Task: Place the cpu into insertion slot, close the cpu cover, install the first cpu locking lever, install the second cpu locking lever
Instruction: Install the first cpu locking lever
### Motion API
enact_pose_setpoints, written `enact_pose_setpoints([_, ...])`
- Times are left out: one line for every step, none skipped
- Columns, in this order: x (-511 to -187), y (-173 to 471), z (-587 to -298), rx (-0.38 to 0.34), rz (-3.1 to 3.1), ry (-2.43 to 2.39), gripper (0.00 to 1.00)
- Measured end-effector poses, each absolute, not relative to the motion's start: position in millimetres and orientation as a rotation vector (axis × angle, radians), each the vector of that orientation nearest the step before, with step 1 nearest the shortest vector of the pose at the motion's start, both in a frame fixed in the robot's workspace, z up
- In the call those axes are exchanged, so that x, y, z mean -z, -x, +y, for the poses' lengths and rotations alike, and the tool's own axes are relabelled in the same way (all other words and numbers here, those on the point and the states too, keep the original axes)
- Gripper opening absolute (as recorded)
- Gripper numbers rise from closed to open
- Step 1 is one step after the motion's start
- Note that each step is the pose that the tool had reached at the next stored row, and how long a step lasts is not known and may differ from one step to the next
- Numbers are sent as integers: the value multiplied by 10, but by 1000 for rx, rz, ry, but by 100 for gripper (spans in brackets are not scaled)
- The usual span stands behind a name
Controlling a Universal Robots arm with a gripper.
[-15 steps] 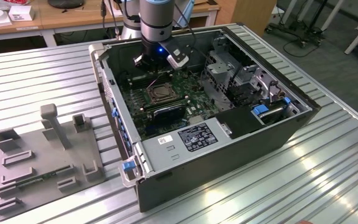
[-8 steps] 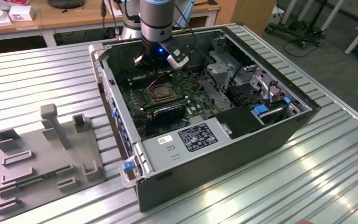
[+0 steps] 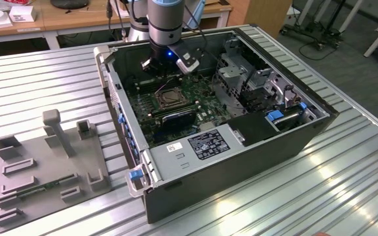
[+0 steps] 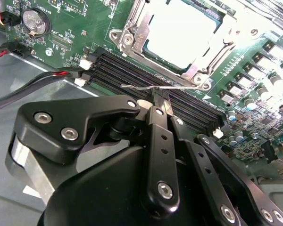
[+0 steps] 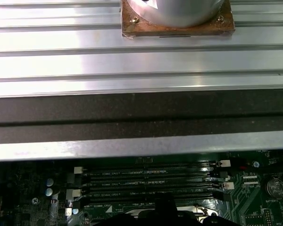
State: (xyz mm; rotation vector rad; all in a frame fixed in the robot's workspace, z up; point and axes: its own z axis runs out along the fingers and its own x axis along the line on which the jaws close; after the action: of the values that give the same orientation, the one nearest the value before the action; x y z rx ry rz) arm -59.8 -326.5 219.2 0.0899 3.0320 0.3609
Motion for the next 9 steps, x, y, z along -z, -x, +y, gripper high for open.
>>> enact_pose_setpoints([-2190,597,-3266,-361,3032,-90,11])
enact_pose_setpoints([-2189,595,-3266,-361,3032,-90,11])
enact_pose_setpoints([-2188,593,-3266,-361,3032,-90,11])
enact_pose_setpoints([-2187,591,-3266,-361,3032,-90,11])
enact_pose_setpoints([-2185,588,-3266,-361,3032,-90,11])
enact_pose_setpoints([-2182,585,-3265,-361,3032,-90,11])
enact_pose_setpoints([-2180,583,-3266,-361,3032,-90,11])
enact_pose_setpoints([-2176,581,-3266,-361,3032,-90,11])
enact_pose_setpoints([-2173,577,-3266,-361,3032,-90,11])
